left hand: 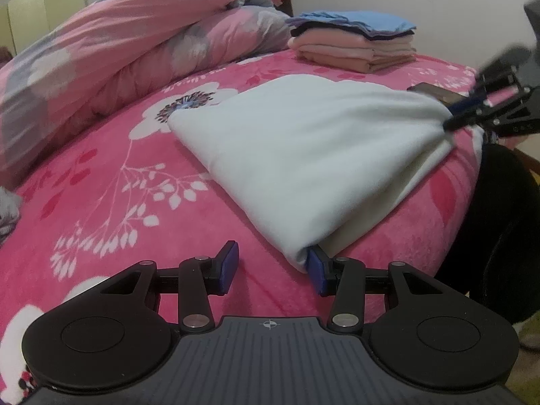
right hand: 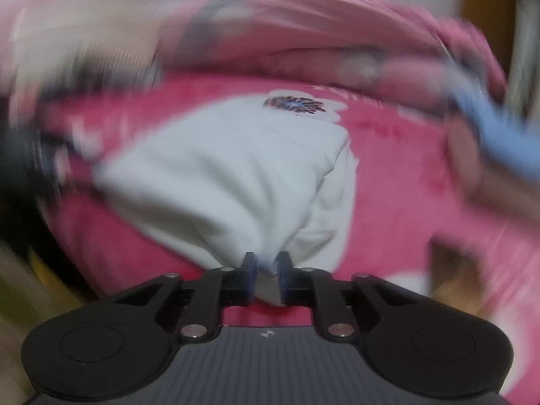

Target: Fold clothes

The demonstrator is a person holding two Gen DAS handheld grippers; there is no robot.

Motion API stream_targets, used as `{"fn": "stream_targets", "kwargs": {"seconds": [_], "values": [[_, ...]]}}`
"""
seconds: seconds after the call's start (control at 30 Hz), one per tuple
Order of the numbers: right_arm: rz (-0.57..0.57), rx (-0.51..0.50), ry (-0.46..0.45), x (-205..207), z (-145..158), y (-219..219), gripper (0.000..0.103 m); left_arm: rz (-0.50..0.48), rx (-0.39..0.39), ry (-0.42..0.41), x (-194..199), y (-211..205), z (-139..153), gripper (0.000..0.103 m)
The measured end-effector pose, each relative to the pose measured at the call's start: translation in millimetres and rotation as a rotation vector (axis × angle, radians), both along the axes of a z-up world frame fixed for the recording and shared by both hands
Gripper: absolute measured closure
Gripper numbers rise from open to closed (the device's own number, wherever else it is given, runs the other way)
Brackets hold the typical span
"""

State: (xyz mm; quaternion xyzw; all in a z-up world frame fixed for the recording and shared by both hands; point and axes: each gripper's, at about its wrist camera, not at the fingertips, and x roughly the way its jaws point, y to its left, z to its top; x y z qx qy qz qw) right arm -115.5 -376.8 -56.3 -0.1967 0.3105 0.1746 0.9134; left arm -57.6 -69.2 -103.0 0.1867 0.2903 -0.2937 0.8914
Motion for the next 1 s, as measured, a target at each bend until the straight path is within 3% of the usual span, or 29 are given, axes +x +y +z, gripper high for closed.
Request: {"fn": "stream_targets", "kwargs": {"seconds": [0.1, 0.17, 0.2, 0.27, 0.33, 0.5, 0.6, 0.7, 0.77, 0.87, 1.0], "values": [[0.048, -0.295, -0.121, -6, -2, 14, 0.099, -0.005, -0.001, -0.001, 1, 1, -1, 0.058], [0.013, -0.418, -0.176, -5, -5, 14, 0.099, -0.008, -0.001, -0.002, 1, 1, -1, 0.058], [-0.015, -0.425, -0.182, -5, -5, 11, 0.099, -0.009, -0.002, -0.003, 1, 1, -1, 0.058], [-0.085, -0.326, -0.163, -6, -1, 1, 0.099, -0.013, -0.002, -0.004, 1, 1, -1, 0.058], [-0.167, -0.145, -0.123, -8, 7, -12, 0.097, -0.015, -0.004, -0.003, 2, 2, -2, 0.058], [-0.384, 0.467, 0.034, -9, 16, -63, 0.094, -0.014, -0.016, 0.007, 3, 3, -2, 0.057], [-0.481, 0.691, 0.124, 5, 8, -86, 0.090, -0.013, -0.021, 0.012, 4, 4, -2, 0.057], [-0.511, 0.746, 0.162, 26, 4, -93, 0.089, -0.010, -0.021, 0.013, 3, 4, -2, 0.057], [-0.488, 0.726, 0.175, 41, 6, -89, 0.084, -0.007, -0.018, 0.011, 3, 3, -2, 0.056], [-0.429, 0.627, 0.219, 63, 7, -73, 0.064, -0.006, -0.017, 0.011, 3, 3, -2, 0.056], [-0.379, 0.468, 0.269, 75, 4, -54, 0.062, -0.004, -0.022, 0.015, 4, 5, -2, 0.054]]}}
